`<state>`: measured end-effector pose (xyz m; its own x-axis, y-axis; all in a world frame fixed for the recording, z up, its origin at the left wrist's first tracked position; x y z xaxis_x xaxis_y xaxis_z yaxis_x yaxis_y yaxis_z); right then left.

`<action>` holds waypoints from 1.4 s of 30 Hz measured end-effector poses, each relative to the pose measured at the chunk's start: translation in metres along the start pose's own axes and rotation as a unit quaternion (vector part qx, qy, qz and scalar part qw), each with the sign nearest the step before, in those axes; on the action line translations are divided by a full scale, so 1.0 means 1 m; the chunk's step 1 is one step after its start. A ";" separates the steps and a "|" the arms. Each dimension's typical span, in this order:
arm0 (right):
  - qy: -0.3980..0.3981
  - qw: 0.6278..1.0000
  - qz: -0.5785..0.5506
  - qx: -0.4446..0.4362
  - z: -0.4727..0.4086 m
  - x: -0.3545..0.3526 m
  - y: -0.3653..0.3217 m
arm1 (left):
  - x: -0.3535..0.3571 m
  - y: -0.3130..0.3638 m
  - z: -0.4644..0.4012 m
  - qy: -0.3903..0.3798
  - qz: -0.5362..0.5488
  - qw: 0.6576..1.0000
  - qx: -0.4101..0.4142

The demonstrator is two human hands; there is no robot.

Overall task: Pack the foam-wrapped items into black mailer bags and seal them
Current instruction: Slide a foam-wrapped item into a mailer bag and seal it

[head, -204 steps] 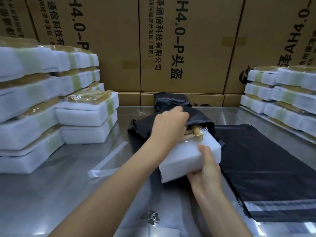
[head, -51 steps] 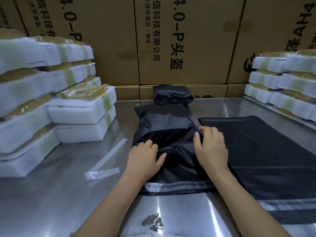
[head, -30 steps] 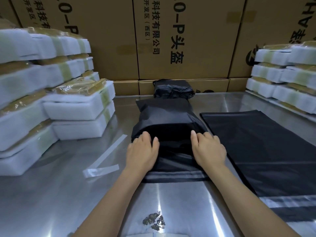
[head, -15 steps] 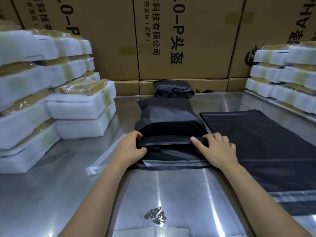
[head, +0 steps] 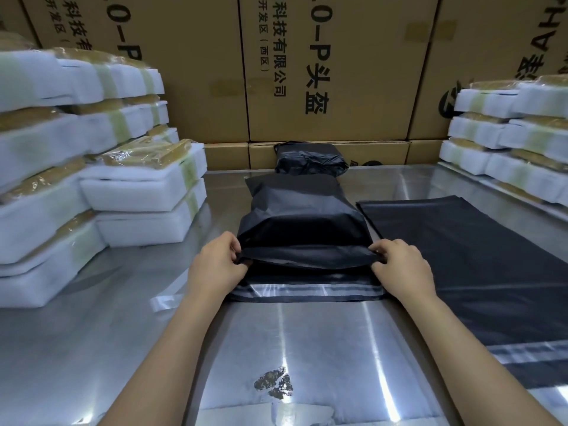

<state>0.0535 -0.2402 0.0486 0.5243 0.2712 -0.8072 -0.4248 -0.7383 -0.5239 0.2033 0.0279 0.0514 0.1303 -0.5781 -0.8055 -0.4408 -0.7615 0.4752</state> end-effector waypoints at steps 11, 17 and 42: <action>0.011 0.994 0.100 0.048 0.004 0.000 0.003 | -0.003 0.001 0.015 -0.026 -0.134 0.990 0.033; -0.032 0.994 0.102 0.035 0.006 -0.002 0.001 | -0.002 0.011 0.012 -0.023 -0.156 0.972 0.173; -0.041 0.996 0.078 0.005 -0.014 0.025 -0.013 | 0.032 0.020 0.007 -0.139 -0.123 0.977 0.103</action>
<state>0.0828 -0.2327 0.0390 0.3887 0.2033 -0.8986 -0.5048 -0.7690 -0.3923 0.1926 -0.0041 0.0328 0.0218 -0.2607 -0.9652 -0.5992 -0.7762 0.1962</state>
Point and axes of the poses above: each hand's wrist, its own z-axis away from the middle knuckle, its own x-axis out of the palm, y = z × x, the point moved 3 cm from there along -z, towards the middle knuckle, and after that the axes turned 6 degrees about -z, right-handed, at the moved point
